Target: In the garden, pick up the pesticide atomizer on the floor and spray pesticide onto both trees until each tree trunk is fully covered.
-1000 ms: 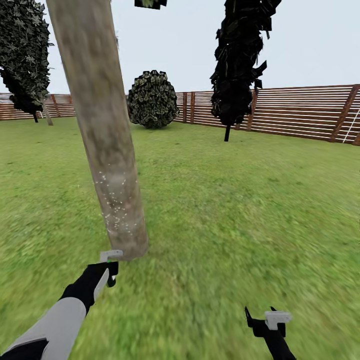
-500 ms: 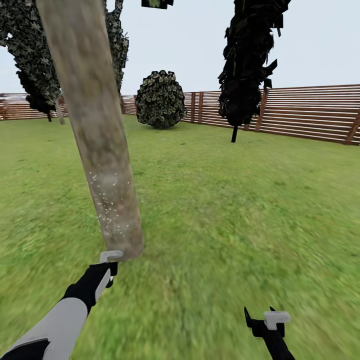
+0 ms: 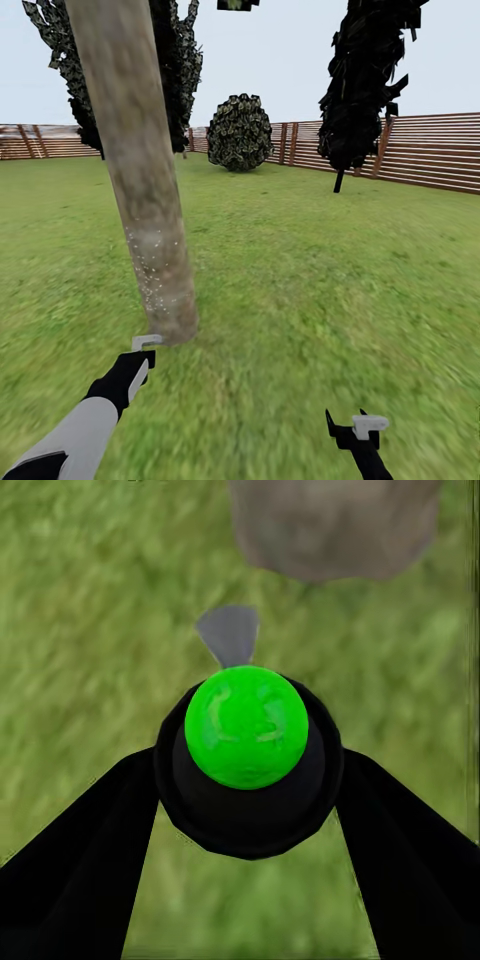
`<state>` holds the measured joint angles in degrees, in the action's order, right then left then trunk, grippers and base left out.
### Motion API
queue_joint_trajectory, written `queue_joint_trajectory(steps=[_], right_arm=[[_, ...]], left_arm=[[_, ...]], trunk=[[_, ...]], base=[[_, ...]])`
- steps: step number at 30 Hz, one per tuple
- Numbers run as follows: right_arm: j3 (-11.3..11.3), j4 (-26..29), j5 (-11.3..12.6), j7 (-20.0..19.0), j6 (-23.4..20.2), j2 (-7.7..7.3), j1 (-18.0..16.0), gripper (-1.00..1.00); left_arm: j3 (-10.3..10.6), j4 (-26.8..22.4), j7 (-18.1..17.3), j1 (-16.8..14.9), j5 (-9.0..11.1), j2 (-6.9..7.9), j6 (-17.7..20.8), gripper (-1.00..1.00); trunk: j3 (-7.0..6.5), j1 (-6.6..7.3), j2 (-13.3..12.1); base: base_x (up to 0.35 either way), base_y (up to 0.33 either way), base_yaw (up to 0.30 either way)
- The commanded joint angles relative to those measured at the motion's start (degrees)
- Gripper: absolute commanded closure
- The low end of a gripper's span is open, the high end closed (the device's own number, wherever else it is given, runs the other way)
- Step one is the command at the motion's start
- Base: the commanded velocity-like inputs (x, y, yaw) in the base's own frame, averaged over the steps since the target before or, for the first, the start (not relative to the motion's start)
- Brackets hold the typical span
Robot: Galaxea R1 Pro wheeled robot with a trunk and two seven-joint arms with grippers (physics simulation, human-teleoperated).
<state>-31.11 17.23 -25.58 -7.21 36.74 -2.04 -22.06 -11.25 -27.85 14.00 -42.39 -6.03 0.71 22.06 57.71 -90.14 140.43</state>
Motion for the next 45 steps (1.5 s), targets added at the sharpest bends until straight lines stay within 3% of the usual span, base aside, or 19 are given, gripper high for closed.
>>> queue_joint_trajectory(steps=[1, 9, 27, 37, 45], right_arm=[[0.0, 0.0, 0.0, 0.0, 0.0, 0.01, 0.0, -1.0], [0.0, 0.0, 0.0, 0.0, 0.0, 0.02, 0.0, -1.0], [0.0, 0.0, 0.0, 0.0, 0.0, 0.02, 0.0, -1.0], [0.0, 0.0, 0.0, 0.0, 0.0, 0.02, 0.0, -1.0], [0.0, 0.0, 0.0, 0.0, 0.0, 0.02, 0.0, -1.0]], left_arm=[[0.0, 0.0, 0.0, 0.0, 0.0, 0.0, 0.0, 1.0], [0.0, 0.0, 0.0, 0.0, 0.0, -0.09, 0.0, 1.0], [0.0, 0.0, 0.1, 0.0, 0.0, -0.02, 0.0, 1.0], [0.0, 0.0, 0.1, 0.0, 0.0, -0.01, 0.0, 1.0], [0.0, 0.0, 0.1, 0.0, 0.1, -0.09, 0.0, 1.0]], trunk=[[0.0, 0.0, 0.0], [0.0, 0.0, 0.0], [0.0, 0.0, 0.0], [0.0, 0.0, 0.0], [0.0, 0.0, 0.0]], base=[[0.095, -0.27, 0.02], [0.089, -0.27, 0.027], [0.083, -0.27, 0.259], [0.085, -0.27, 0.031], [0.087, -0.27, 0.253]])
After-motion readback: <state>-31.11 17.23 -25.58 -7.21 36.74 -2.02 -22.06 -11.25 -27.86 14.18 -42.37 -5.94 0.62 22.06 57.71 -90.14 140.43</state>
